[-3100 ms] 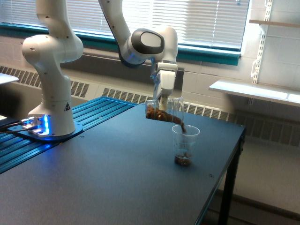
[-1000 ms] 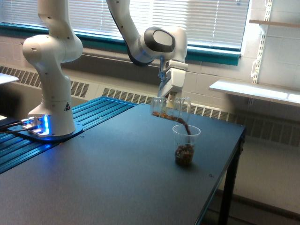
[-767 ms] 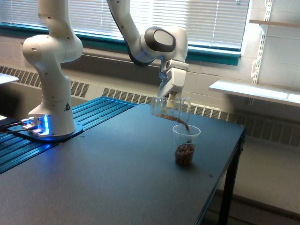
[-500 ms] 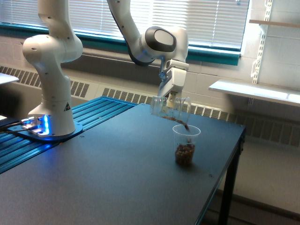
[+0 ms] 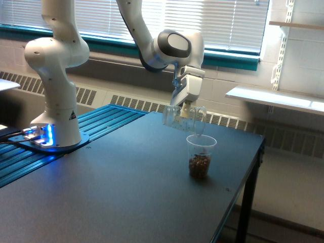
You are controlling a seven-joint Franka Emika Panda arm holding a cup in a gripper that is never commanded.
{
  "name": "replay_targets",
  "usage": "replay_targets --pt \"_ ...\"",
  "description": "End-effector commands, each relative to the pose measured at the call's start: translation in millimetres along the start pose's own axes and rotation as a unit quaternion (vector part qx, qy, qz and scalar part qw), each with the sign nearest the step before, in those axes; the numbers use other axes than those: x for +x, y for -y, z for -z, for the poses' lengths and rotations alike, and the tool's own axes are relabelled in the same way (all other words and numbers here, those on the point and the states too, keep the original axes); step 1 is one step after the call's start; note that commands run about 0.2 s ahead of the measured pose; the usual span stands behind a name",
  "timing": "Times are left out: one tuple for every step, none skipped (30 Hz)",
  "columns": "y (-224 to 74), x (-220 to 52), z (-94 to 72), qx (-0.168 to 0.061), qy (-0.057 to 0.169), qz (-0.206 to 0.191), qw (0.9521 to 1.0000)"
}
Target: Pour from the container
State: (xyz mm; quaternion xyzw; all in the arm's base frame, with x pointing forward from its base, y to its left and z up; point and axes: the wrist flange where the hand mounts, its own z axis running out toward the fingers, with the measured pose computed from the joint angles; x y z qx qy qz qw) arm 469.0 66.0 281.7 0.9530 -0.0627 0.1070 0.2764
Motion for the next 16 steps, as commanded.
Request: replay_targets --pt "3.8 1.0 2.6 -0.001 -0.003 0.010 0.9999" --pt "3.9 1.0 2.7 0.000 -0.002 0.010 0.9999" --pt "4.1 0.9 2.6 0.001 -0.002 0.010 1.0000" --pt "4.1 0.8 2.5 0.001 -0.002 0.009 1.0000" --pt "4.0 0.9 2.7 0.002 -0.002 0.009 1.0000" --pt "4.1 0.9 2.6 0.002 -0.002 0.009 1.0000" --pt "4.0 1.1 2.8 0.003 -0.002 0.009 1.0000" --pt "3.9 1.3 3.0 0.004 -0.003 0.008 1.0000" --pt "3.7 1.2 2.8 0.005 -0.003 0.007 1.0000" --pt "3.5 1.0 2.6 0.006 -0.002 0.006 1.0000" --pt "3.2 0.8 2.4 0.007 -0.002 0.004 1.0000" --pt "3.0 0.7 2.3 0.007 -0.002 0.003 1.0000" --pt "3.1 0.6 2.4 0.010 -0.002 0.003 0.9999" --pt "3.5 0.7 2.7 0.013 -0.003 0.003 0.9999" --pt "3.6 1.1 3.2 0.014 -0.005 0.003 0.9999" --pt "3.5 1.6 3.9 0.014 -0.006 0.002 0.9999"
